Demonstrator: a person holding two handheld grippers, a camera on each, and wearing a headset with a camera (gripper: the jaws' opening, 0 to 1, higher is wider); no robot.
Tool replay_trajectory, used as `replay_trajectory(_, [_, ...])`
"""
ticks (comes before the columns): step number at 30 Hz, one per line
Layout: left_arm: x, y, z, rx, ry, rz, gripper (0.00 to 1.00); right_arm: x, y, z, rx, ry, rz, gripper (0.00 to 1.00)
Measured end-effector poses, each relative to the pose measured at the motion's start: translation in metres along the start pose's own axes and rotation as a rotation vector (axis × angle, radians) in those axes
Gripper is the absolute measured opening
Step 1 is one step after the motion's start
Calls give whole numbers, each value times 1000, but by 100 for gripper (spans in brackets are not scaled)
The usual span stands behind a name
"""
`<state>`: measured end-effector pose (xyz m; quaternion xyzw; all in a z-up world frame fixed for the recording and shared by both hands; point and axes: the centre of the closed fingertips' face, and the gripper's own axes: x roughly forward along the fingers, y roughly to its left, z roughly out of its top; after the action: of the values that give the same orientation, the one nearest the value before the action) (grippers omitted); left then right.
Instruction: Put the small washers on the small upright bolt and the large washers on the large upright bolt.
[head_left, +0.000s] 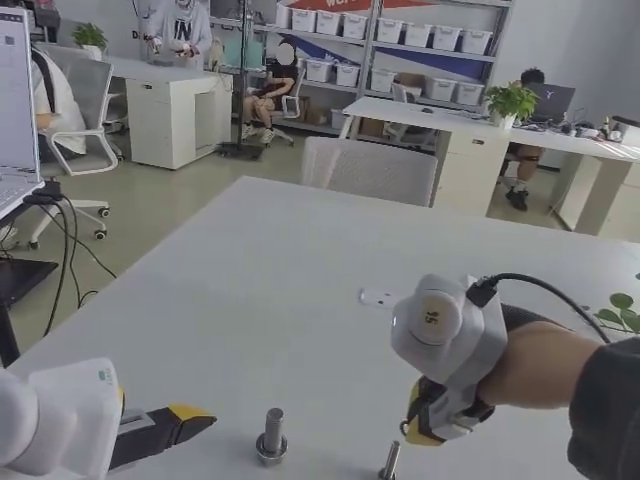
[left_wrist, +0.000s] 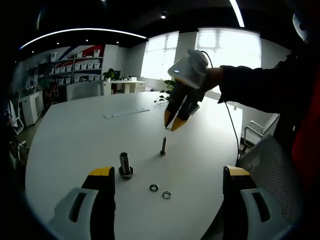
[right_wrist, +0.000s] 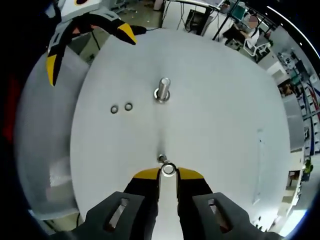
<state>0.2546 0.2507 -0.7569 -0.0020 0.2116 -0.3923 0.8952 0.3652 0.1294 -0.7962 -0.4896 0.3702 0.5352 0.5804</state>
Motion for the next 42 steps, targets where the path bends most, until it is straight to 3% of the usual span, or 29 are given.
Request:
replay_trajectory(22, [-1,5,-4,-14,-1,10,89,24,1,-4,-28,55,56,13])
replay_trajectory(42, [-1,7,-6,-19,2,14,89,41,5,-7,-14,60,83,13])
